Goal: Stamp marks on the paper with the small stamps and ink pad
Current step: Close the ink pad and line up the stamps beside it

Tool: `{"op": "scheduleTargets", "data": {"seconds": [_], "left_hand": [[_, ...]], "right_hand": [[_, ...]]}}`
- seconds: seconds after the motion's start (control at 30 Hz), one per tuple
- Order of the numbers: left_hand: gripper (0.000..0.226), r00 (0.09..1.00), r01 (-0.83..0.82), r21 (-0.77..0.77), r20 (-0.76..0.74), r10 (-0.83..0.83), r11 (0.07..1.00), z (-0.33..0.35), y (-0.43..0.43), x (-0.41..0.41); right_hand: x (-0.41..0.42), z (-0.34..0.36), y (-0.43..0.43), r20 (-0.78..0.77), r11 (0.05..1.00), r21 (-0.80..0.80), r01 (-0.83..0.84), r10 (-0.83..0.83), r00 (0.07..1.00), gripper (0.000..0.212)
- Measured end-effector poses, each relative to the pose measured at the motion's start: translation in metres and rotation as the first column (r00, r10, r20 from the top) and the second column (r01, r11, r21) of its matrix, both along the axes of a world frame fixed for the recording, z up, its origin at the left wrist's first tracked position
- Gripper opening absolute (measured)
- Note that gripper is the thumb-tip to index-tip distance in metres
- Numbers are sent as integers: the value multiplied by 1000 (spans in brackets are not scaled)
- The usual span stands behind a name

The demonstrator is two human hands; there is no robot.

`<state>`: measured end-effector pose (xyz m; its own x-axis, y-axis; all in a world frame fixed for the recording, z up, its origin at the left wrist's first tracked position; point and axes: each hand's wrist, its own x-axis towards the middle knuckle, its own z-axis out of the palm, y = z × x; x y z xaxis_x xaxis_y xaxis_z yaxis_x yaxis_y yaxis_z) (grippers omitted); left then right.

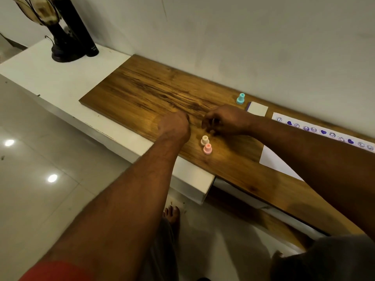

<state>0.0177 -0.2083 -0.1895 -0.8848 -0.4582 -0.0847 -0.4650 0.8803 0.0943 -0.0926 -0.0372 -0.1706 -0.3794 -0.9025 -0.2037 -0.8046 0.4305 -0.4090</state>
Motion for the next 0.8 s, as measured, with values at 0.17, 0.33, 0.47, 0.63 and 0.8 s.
{"op": "scheduleTargets", "data": {"seconds": [0.17,0.33,0.47,0.63,0.8], "left_hand": [[24,1000,11,-11,22,-11,1000,3,5,0],[20,998,14,-14,57,-13,1000,7,11,2],[30,997,38,8,64,-38,999,7,9,4],[38,992,85,19,93,-87,996,10,1,1],[50,985,100,46,138,-105,994,12,-3,-4]], "right_hand": [[11,7,1,68,994,-24,-104,105,992,44],[25,4,-4,-58,984,31,-175,177,983,38],[19,2,-3,-131,998,32,-47,51,990,28],[-14,-12,18,-231,889,-104,446,-457,859,29],[-33,-23,40,-317,725,-197,660,-684,657,31]]}}
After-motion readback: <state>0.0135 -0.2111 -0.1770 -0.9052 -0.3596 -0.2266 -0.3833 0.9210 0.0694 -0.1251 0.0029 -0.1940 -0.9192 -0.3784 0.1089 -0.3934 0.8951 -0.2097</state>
